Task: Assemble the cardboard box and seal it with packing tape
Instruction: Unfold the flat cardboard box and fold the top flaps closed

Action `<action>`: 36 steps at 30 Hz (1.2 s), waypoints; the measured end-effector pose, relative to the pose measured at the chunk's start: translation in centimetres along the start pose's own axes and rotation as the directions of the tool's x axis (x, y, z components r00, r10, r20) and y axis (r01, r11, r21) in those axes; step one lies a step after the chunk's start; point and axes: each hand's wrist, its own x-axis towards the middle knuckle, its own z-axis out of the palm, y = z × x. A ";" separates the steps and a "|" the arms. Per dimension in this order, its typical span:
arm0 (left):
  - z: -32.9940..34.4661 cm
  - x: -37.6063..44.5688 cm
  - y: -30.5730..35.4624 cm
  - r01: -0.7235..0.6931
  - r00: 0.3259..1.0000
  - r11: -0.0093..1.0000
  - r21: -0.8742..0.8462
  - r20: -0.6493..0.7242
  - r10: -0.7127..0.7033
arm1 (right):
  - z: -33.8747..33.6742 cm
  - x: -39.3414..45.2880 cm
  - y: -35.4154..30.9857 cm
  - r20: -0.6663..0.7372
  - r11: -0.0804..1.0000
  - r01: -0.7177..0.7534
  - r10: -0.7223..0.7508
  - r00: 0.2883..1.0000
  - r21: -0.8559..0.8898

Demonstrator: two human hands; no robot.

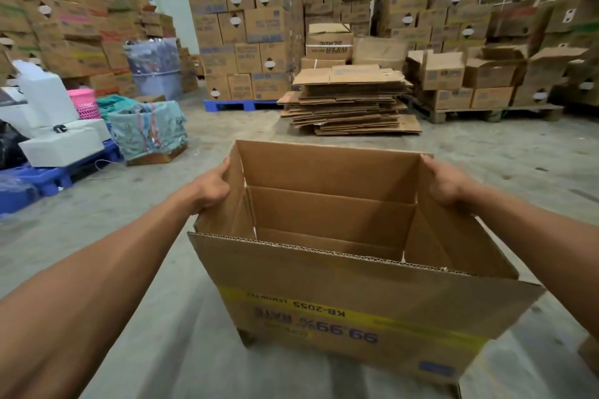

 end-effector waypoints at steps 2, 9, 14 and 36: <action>0.1 0.4 0.0 -0.013 1.000 0.999 0.047 0.025 0.012 | 0.5 0.5 -0.3 0.002 0.998 -0.056 0.056 0.998 0.013; 0.9 1.6 2.4 -0.030 0.991 0.972 0.234 0.136 -0.002 | 0.5 4.3 3.0 0.007 0.962 -0.255 0.256 0.967 0.094; 2.2 3.1 2.7 -0.007 0.988 0.973 0.232 0.153 -0.029 | 0.9 4.3 3.8 -0.066 0.969 -0.245 0.246 0.967 0.020; 2.5 -1.9 2.3 0.138 0.990 0.874 -0.466 0.076 -0.116 | 3.4 -7.7 0.6 0.551 0.922 -0.384 0.350 0.758 -0.057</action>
